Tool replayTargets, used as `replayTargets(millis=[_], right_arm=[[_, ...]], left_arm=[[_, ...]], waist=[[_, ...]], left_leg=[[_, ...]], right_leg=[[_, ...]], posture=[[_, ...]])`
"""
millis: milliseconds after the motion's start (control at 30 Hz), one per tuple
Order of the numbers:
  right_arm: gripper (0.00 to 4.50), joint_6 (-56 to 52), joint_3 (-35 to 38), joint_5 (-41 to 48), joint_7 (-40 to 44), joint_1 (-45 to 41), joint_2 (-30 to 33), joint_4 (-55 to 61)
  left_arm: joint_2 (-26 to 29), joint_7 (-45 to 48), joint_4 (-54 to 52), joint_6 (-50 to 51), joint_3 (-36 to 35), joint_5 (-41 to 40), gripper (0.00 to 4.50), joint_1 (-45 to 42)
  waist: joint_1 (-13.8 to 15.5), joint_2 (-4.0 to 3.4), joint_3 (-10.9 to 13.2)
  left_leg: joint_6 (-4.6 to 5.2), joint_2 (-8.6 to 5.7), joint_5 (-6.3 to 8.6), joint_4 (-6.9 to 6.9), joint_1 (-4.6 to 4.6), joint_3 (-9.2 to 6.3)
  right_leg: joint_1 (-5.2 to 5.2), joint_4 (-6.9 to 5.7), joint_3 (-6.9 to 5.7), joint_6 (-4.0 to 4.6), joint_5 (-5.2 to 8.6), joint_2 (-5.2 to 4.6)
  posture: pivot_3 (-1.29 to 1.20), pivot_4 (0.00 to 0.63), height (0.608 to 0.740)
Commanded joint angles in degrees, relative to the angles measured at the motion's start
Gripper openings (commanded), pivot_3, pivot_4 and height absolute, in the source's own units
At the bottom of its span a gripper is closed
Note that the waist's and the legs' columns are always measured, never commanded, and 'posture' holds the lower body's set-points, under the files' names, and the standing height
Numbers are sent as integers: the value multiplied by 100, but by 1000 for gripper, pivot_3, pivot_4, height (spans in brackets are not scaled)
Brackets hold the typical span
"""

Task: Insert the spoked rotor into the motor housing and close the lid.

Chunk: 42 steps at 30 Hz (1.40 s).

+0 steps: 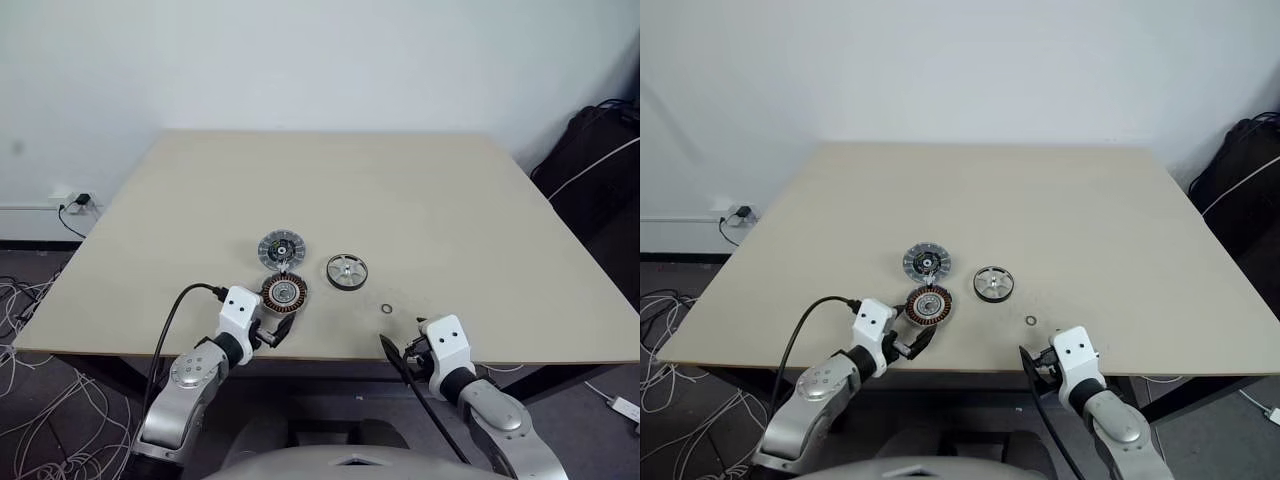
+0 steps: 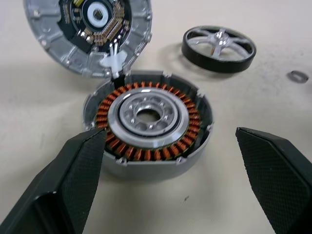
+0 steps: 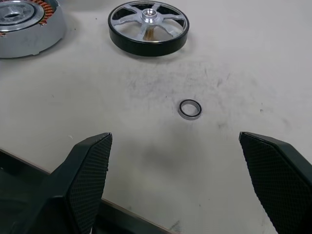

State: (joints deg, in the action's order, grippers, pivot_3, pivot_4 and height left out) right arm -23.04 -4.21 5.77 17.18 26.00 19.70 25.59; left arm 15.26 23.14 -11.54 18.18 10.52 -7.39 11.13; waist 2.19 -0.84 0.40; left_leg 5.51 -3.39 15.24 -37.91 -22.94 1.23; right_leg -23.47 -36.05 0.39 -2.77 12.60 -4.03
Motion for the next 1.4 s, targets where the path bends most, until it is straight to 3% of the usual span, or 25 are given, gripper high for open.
replayTargets(millis=[33, 400, 633, 1067, 1167, 1400], right_arm=[[4452, -98, 76, -41, -90, -91, -41, 176], [4452, -381, 113, -134, -361, -243, -263, 57], [4452, -675, 4, -380, -907, -1047, -800, -564], [4452, -397, -26, -456, -993, -1849, -1132, -1807], [3814, -342, 15, -438, -1024, -1966, -1193, -2091], [1514, -332, -51, -438, -1021, -1987, -1290, -2415]], left_arm=[[11, -28, -269, -40, -73, 3, 4471, -28], [-20, 2, -243, -111, -34, -16, 4471, -74], [-118, -7, -178, -163, 9, -12, 4471, -141], [-200, -21, -187, -183, 44, 13, 4471, -130], [-200, -17, -186, -183, 57, 18, 4500, -130], [-213, -28, -181, -194, 83, 18, 4500, -127]], waist=[[0, 0, 0], [-4, -1, -1], [-16, -3, -6], [-60, -6, -6], [-78, -6, -7], [-82, 1, -14]], left_leg=[[0, 0, 0, 0, 0, 0], [0, 0, 0, 0, 0, 0], [-2, 0, -1, -1, 4, 0], [-5, -2, -3, 1, 5, 0], [-6, -2, -3, 1, 7, 0], [-8, -2, -4, -1, 22, 1]], right_leg=[[0, 0, 0, 0, 0, 0], [-1, -1, 0, 0, 0, 0], [-1, -7, 0, 0, -2, 1], [-2, -9, 1, 2, -2, 4], [-2, -10, 2, 2, -2, 5], [10, -20, 3, 9, -7, 4]], posture=[[0, 0, 740], [0, 0, 740], [0, 0, 740], [0, 0, 740], [0, 0, 740], [0, 0, 740]])
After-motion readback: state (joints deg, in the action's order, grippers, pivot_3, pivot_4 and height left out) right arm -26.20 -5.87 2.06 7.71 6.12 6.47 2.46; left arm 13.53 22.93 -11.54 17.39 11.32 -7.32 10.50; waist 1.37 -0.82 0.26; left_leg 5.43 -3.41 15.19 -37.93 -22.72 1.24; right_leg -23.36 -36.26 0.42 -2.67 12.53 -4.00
